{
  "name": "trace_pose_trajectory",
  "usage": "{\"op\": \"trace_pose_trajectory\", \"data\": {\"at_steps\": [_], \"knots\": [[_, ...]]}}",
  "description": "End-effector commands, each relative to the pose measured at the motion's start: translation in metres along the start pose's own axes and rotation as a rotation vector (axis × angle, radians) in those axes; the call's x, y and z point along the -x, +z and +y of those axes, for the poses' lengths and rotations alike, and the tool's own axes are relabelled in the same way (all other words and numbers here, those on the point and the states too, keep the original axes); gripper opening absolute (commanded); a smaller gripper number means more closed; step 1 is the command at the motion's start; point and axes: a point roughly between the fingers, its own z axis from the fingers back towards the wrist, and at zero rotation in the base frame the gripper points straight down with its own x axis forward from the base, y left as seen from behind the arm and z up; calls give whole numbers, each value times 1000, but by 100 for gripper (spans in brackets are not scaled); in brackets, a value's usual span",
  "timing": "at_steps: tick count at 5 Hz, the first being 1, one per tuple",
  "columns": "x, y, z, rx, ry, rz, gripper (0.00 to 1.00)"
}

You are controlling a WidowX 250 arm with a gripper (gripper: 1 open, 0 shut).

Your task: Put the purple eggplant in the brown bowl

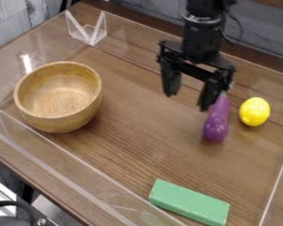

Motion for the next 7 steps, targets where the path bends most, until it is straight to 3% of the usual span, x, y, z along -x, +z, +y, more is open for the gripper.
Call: {"op": "trace_pose_trajectory", "data": {"at_steps": [1, 5, 7], "knots": [[-9, 3, -15, 7, -18, -58, 100], [-32, -33, -34, 9, -27, -83, 100], [-47, -40, -33, 14, -18, -98, 100]]}}
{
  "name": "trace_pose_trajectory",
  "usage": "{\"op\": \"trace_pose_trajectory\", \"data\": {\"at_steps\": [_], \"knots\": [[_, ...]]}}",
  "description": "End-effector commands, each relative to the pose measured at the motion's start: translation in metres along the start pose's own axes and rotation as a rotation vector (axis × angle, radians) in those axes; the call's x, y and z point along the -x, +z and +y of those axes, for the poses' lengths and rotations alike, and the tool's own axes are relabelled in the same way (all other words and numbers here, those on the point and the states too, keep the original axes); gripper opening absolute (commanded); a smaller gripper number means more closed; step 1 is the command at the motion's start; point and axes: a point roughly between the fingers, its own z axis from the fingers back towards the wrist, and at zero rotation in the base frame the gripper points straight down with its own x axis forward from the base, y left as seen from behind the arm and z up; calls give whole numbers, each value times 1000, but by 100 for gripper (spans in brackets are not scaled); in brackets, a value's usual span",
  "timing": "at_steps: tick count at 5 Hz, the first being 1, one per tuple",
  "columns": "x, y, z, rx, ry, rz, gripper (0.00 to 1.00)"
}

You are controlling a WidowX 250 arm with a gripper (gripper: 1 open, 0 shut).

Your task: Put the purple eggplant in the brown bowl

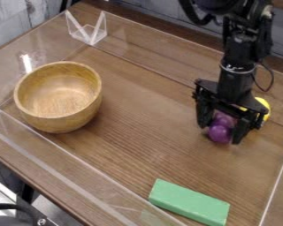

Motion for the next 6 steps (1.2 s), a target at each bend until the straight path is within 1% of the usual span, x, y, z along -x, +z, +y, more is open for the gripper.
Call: {"op": "trace_pose_trajectory", "data": {"at_steps": [1, 2, 6], "knots": [[-15, 15, -2, 11, 0, -69, 100], [-17, 13, -1, 15, 7, -76, 0], [-19, 30, 5, 41, 30, -108, 0]]}}
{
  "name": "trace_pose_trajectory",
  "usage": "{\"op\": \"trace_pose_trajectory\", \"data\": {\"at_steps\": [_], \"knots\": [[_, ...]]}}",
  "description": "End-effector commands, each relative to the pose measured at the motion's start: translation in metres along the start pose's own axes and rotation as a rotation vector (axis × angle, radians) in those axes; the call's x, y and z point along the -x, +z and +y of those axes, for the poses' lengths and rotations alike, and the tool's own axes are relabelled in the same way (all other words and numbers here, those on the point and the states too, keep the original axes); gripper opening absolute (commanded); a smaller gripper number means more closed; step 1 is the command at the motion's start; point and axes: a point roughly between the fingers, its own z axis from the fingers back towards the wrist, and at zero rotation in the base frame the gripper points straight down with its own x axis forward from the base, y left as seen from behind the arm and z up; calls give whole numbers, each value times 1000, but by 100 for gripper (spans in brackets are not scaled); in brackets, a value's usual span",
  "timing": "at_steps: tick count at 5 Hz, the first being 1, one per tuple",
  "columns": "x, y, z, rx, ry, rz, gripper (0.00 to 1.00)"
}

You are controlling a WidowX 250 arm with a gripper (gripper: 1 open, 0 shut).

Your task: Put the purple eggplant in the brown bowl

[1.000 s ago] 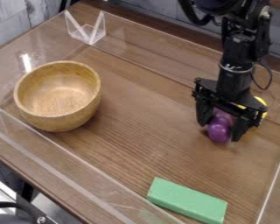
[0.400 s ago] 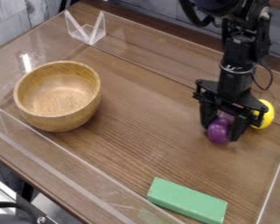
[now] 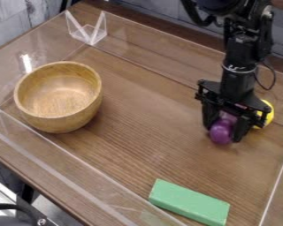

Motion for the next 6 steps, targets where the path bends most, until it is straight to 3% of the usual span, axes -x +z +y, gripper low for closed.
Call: {"op": "trace_pose_trajectory", "data": {"at_steps": [1, 3, 4, 6], "knots": [[-13, 35, -1, 18, -1, -110, 0], [-14, 43, 2, 29, 4, -128, 0], [-9, 54, 5, 18, 14, -130, 0], [2, 109, 24, -15, 56, -195, 0]]}}
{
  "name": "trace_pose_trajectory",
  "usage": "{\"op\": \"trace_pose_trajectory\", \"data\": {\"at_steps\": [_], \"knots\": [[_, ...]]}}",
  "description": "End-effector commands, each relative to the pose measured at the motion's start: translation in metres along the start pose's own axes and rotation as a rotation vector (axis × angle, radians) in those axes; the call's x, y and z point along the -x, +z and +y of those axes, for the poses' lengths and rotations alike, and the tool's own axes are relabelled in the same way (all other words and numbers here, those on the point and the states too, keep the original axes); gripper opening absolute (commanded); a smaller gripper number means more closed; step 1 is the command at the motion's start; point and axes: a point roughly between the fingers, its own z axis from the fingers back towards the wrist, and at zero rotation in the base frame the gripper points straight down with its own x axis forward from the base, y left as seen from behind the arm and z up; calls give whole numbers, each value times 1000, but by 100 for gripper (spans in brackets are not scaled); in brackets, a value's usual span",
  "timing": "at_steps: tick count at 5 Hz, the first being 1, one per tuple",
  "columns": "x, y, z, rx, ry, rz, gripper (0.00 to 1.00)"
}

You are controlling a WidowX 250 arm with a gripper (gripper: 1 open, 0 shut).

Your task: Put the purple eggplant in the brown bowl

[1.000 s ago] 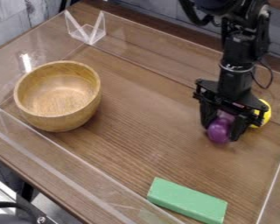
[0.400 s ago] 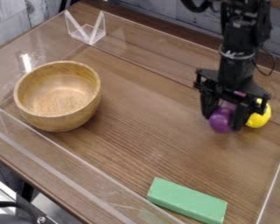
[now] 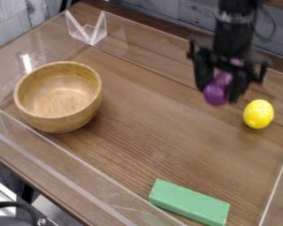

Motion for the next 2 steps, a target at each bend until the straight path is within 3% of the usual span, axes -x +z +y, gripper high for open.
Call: {"op": "trace_pose_trajectory", "data": {"at_steps": [1, 2], "knots": [[-3, 50, 25, -19, 42, -112, 0], [11, 49, 53, -24, 74, -98, 0]]}}
